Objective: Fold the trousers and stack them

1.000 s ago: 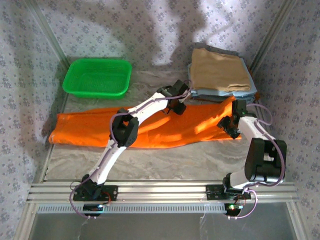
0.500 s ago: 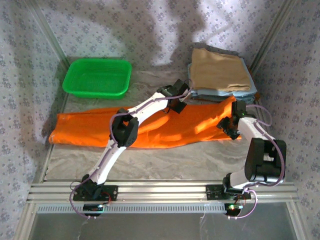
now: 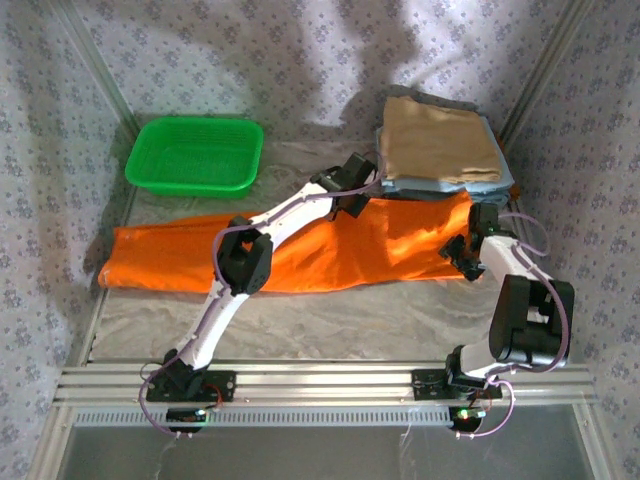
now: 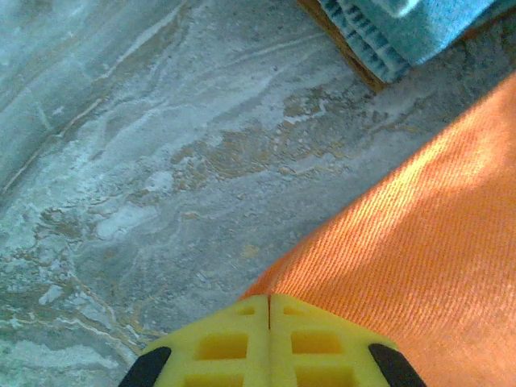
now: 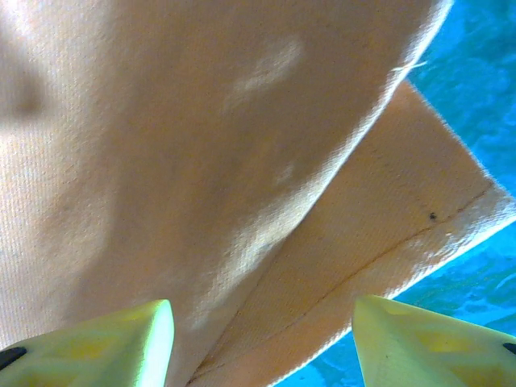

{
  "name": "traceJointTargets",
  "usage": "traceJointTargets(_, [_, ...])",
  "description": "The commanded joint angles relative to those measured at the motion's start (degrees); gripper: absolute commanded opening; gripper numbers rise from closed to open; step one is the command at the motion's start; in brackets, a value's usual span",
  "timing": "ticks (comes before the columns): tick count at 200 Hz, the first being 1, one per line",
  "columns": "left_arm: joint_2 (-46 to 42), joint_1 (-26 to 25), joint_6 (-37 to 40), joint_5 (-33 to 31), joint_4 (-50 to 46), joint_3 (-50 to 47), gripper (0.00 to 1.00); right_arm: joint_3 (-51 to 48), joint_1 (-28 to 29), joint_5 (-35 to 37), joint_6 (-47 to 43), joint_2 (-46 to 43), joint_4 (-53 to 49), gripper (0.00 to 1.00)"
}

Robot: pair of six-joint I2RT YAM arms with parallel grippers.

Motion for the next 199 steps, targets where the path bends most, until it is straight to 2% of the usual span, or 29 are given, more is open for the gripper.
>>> traceJointTargets(1, [-2.23, 0.83, 0.43, -2.54, 3.22, 3.13, 0.00, -0.64, -1.53, 0.78, 1.40, -0.60, -0.76, 0.63])
traceJointTargets(26, [0.15, 1.09, -0.59, -3.04, 2.25, 5.68, 0.00, -0.47, -2.80, 0.05, 2.96, -0.20, -0.86, 0.63])
traceJointTargets(30, [0.86, 1.30, -0.90, -2.62, 1.35, 6.80, 0.09, -0.45, -3.01, -0.08, 2.98, -0.13, -0.88, 0.63])
traceJointTargets(38, [2.41, 1.64, -1.81, -1.89, -1.81, 9.75, 0.39, -0.15, -3.37, -0.49, 3.07, 0.26, -1.11, 0.63])
traceJointTargets(44, [3.22, 1.98, -2.50, -1.24, -4.85, 11.53, 0.53, 0.13, -3.72, -1.09, 3.23, 0.64, -1.25, 0.63])
traceJointTargets(59, [1.28, 2.55, -4.31, -0.66, -7.16, 10.40, 0.73, 0.78, -4.49, -2.49, 3.37, 1.50, -1.50, 0.63])
traceJointTargets(77, [-7.92, 2.47, -5.07, -0.55, -3.05, -0.82, 0.90, 1.21, -5.05, -3.25, 4.29, 2.56, -0.53, 0.63])
traceJointTargets(113, [-29.23, 4.08, -11.21, -3.96, 2.14, -28.31, 0.92, 4.23, -5.36, -6.13, 5.43, 6.73, 1.59, 0.58])
traceJointTargets(133, [-37.27, 10.07, -17.42, -5.34, 3.59, -43.21, 0.89, 5.69, -5.09, -7.09, 5.30, 8.53, 1.82, 0.52])
traceJointTargets(145, [-39.24, 15.29, -19.86, -3.28, 4.45, -48.91, 0.84, 5.77, -5.00, -6.90, 5.39, 9.01, 1.97, 0.49])
traceJointTargets(158, [-39.15, 20.31, -20.34, 1.13, 6.28, -51.56, 0.81, 5.81, -4.98, -6.88, 5.03, 9.43, 2.06, 0.46])
traceJointTargets(168, [-37.51, 22.28, -19.64, 2.88, 7.38, -51.37, 0.79, 5.80, -5.03, -6.50, 4.93, 9.70, 2.18, 0.42])
traceJointTargets(199, [-26.68, 23.03, -15.42, -1.01, 2.90, -41.36, 0.76, 5.62, -5.25, -6.39, 4.88, 10.18, 2.13, 0.29])
